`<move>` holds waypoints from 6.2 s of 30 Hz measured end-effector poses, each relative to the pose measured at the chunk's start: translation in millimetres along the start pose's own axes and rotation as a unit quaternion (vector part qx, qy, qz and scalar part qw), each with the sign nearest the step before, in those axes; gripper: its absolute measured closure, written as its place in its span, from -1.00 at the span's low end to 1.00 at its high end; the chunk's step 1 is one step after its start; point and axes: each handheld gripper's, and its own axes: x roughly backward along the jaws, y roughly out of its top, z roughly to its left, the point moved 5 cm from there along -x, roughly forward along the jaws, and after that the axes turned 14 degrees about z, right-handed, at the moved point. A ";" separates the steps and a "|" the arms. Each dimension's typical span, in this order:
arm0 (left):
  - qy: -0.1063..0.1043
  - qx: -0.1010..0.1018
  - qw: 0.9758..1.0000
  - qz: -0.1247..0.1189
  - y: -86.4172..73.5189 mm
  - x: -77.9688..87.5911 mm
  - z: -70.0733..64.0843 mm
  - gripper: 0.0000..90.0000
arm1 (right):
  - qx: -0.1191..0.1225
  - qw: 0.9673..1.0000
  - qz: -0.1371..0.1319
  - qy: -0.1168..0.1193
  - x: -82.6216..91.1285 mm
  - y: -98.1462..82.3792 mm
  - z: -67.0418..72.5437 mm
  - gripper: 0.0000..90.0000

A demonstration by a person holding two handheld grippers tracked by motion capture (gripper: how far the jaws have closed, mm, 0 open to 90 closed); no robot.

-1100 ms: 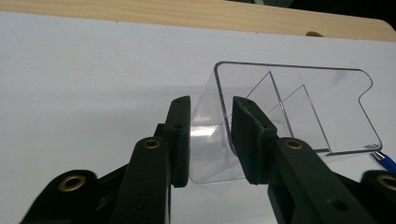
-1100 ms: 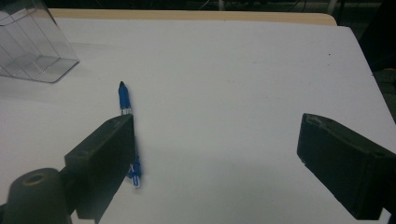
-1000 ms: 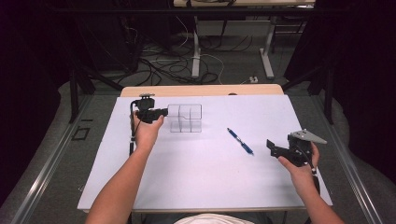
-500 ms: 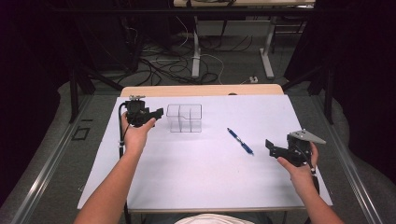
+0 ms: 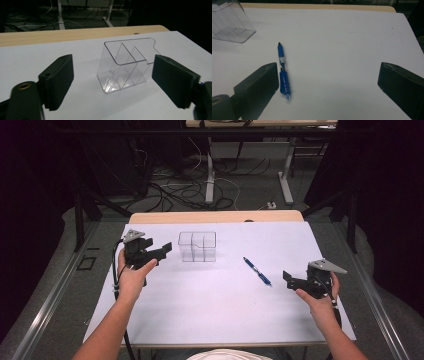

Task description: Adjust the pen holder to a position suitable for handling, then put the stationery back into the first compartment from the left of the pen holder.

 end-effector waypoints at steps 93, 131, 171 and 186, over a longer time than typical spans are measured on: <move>0.013 -0.014 1.000 -0.015 -67.7 24.0 17.0 -0.99 | 0.150 0.956 0.242 0.067 -108.5 79.1 80.5 0.25; 0.011 -0.006 1.000 -0.011 -69.5 22.1 19.5 -0.99 | 0.181 0.920 0.344 0.044 -138.6 62.8 86.1 0.63; 0.012 -0.006 1.000 -0.011 -69.8 21.5 19.6 -0.99 | 0.148 0.941 0.300 0.051 -136.3 67.6 92.0 0.79; 0.012 -0.006 1.000 -0.010 -70.0 21.2 19.6 -0.99 | 0.149 0.938 0.311 0.044 -122.9 79.6 87.6 0.79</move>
